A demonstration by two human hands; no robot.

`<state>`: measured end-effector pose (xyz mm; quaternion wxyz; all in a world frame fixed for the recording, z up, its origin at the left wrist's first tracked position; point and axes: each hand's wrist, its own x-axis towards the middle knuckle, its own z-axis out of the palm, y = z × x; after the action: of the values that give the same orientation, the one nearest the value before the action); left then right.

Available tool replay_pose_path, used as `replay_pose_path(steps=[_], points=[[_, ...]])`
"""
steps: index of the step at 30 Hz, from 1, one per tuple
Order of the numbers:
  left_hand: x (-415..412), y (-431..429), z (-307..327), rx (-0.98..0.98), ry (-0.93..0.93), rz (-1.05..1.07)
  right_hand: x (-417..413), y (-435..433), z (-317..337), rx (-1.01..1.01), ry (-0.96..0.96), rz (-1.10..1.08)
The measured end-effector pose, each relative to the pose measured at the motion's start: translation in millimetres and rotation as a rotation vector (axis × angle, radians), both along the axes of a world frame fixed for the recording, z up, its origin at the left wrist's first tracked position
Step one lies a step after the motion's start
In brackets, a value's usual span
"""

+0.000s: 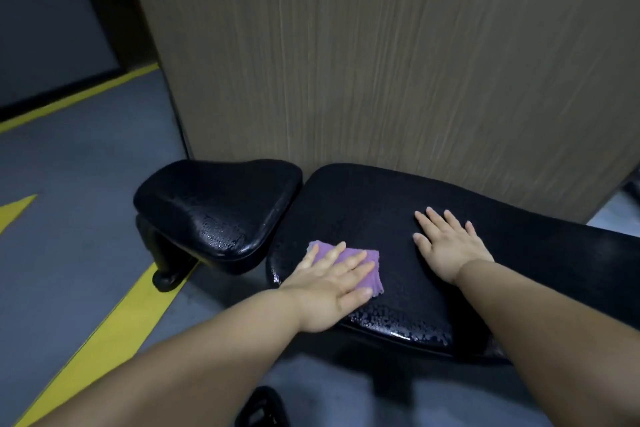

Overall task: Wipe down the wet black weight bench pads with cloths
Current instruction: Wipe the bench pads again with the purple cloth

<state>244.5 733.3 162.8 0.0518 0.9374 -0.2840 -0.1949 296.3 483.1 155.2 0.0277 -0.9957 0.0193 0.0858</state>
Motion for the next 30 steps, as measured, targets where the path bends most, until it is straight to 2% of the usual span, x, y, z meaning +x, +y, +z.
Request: replay_pose_path(steps=[3,9,30], points=[[-17.1,8.7,-1.3,0.003,0.005,0.007,-2.0,11.6,3.8,-0.004,0.025,-0.018],[-34.3,19.6,-1.9,0.008,0.004,0.012,-17.9,43.6,2.4,0.067,-0.03,0.216],[61.6,4.5,3.1,-0.024,0.029,0.145,-15.2,42.4,-5.6,0.05,-0.071,0.217]])
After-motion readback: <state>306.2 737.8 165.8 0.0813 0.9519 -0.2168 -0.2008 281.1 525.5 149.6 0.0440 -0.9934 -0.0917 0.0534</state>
